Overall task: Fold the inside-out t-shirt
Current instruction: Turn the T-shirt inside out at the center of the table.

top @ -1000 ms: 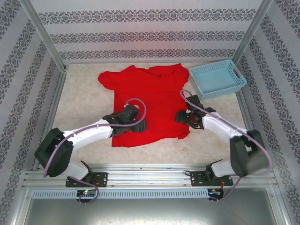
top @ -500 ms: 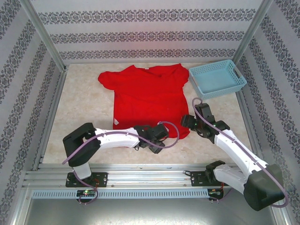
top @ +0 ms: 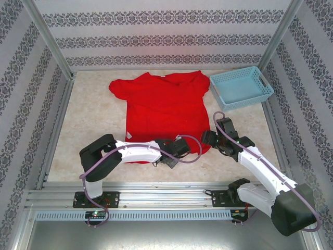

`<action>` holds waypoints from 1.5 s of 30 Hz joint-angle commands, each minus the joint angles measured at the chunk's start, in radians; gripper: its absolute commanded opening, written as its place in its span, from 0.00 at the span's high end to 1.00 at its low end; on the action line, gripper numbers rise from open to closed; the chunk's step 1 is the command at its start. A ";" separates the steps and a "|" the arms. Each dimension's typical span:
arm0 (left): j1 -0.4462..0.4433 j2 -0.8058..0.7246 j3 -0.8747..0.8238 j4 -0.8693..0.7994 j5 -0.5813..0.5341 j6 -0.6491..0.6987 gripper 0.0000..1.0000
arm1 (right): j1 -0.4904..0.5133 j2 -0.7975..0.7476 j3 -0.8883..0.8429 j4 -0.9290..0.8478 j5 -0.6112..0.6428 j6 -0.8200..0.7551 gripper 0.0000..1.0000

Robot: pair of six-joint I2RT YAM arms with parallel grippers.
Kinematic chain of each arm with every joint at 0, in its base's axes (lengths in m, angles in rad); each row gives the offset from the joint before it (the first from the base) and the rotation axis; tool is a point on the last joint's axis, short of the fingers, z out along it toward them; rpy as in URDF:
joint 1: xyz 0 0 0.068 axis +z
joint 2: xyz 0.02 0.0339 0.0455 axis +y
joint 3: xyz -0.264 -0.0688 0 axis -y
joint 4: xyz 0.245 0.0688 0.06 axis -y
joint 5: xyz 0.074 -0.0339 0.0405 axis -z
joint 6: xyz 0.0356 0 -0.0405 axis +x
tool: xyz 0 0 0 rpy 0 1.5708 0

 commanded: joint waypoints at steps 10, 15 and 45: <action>0.059 -0.135 -0.064 0.077 -0.015 -0.054 0.97 | 0.015 -0.034 -0.047 0.031 -0.006 0.012 0.31; 0.120 -0.257 -0.123 0.181 0.050 -0.083 1.00 | 0.066 -0.043 -0.076 0.124 -0.036 0.019 0.31; 0.339 -0.435 0.008 0.245 0.346 -0.128 1.00 | 0.536 0.592 -0.179 1.282 0.111 -0.222 0.31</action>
